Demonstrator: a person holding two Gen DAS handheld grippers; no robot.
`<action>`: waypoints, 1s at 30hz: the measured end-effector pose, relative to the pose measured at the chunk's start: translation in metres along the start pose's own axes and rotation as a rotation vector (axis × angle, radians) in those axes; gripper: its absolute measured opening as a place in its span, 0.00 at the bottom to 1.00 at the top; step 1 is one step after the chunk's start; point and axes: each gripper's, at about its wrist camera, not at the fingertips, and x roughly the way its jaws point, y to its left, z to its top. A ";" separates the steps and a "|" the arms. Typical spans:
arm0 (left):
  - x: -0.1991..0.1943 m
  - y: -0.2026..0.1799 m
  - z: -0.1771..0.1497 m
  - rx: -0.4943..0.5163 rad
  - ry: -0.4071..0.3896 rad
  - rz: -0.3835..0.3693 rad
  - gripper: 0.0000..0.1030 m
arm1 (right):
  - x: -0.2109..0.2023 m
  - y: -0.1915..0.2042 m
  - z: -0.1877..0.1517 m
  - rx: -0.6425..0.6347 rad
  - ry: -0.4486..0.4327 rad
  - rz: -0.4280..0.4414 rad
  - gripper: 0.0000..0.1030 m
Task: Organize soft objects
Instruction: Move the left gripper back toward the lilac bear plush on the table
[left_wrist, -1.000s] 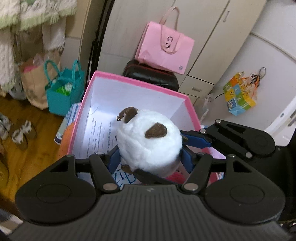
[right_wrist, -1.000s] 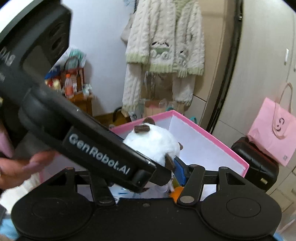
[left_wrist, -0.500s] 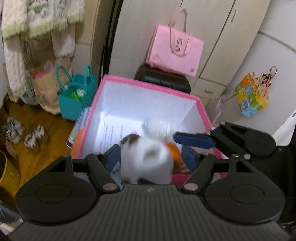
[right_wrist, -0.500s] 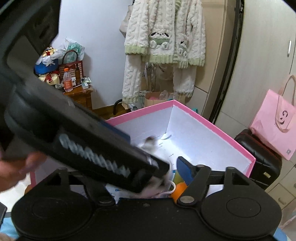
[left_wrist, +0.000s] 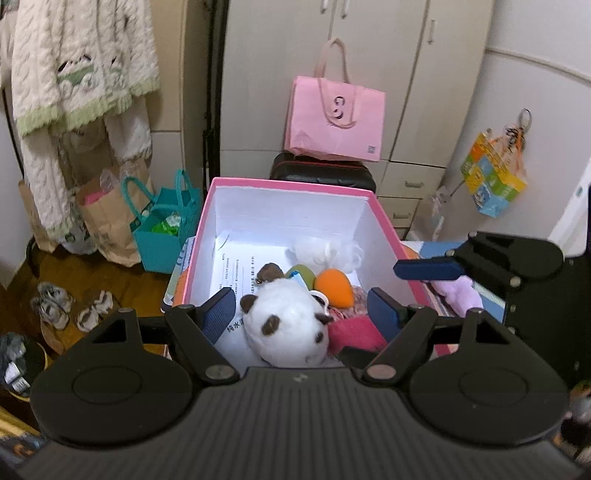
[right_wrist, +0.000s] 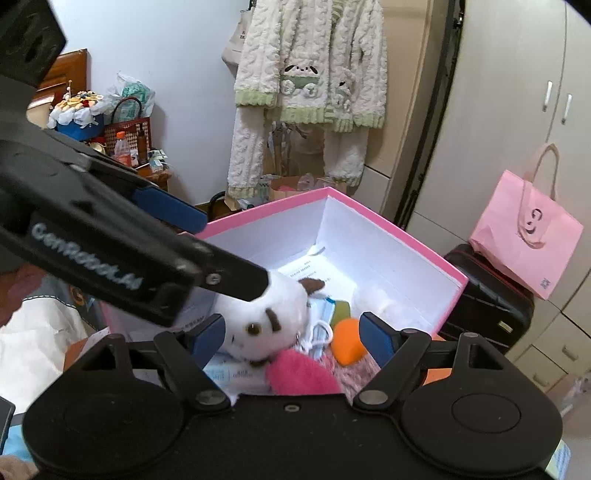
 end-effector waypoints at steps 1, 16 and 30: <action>-0.005 -0.002 -0.001 0.014 -0.003 0.000 0.75 | -0.004 0.001 -0.001 0.000 0.001 -0.002 0.81; -0.062 -0.043 -0.019 0.174 0.017 -0.088 0.76 | -0.083 0.013 -0.028 0.001 -0.019 -0.008 0.81; -0.081 -0.107 -0.031 0.274 0.022 -0.199 0.76 | -0.152 0.011 -0.081 0.014 -0.042 -0.071 0.81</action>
